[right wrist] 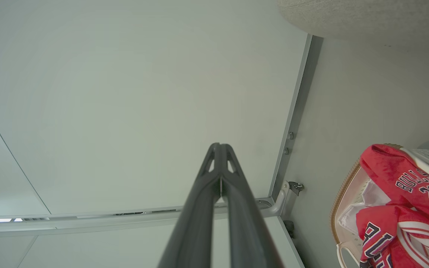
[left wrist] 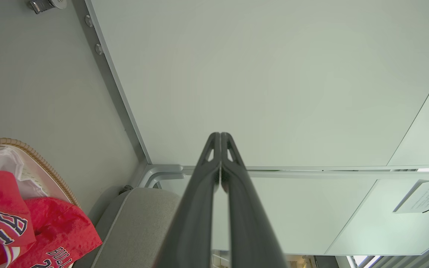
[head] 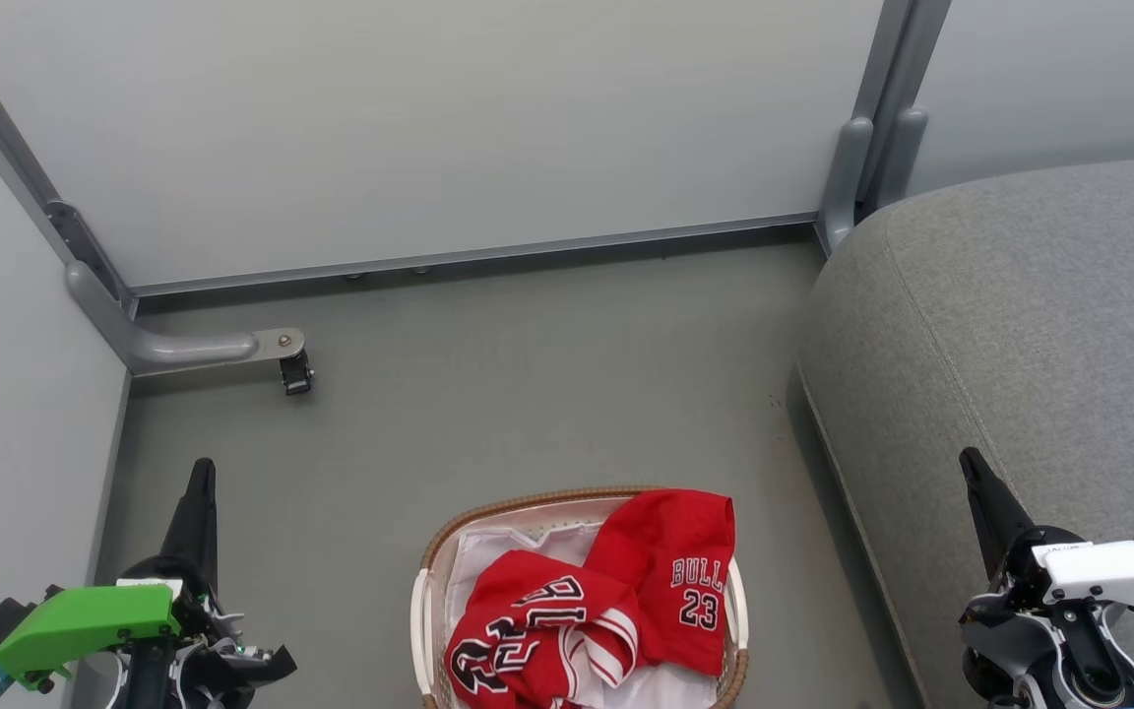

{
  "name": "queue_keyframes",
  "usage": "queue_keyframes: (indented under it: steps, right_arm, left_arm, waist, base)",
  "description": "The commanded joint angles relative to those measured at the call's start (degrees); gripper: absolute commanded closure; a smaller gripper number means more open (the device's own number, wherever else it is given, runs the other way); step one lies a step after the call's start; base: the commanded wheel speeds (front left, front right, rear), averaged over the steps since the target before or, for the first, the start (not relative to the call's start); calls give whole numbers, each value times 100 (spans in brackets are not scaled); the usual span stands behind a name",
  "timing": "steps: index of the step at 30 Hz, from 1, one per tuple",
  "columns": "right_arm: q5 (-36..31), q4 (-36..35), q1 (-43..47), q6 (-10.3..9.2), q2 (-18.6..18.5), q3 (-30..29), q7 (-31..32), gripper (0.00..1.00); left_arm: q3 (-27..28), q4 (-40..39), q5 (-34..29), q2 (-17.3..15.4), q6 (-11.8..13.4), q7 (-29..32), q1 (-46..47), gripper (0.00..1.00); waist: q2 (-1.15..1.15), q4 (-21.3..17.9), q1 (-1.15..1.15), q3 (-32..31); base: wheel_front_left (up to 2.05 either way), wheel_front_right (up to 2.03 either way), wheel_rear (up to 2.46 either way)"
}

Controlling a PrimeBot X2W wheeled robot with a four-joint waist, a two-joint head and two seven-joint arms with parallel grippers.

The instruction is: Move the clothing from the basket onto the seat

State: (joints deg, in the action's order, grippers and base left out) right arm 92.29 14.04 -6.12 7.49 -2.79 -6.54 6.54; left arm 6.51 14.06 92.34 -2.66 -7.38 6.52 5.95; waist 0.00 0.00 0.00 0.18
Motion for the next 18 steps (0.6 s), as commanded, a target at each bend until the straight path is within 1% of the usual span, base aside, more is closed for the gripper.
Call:
queue_keyframes:
  steps: [1,18]
  right_arm:
    - [25,-14,-13,0,-16,-8,16,100]
    - [25,-14,-13,0,-17,-8,16,100]
  left_arm:
    - [12,-10,18,-41,-28,19,58,100]
    - [12,-10,18,-41,-28,19,58,100]
  waist:
    - [0,0,0,0]
    - [0,0,0,0]
  base:
    - [0,0,0]
    - [0,0,0]
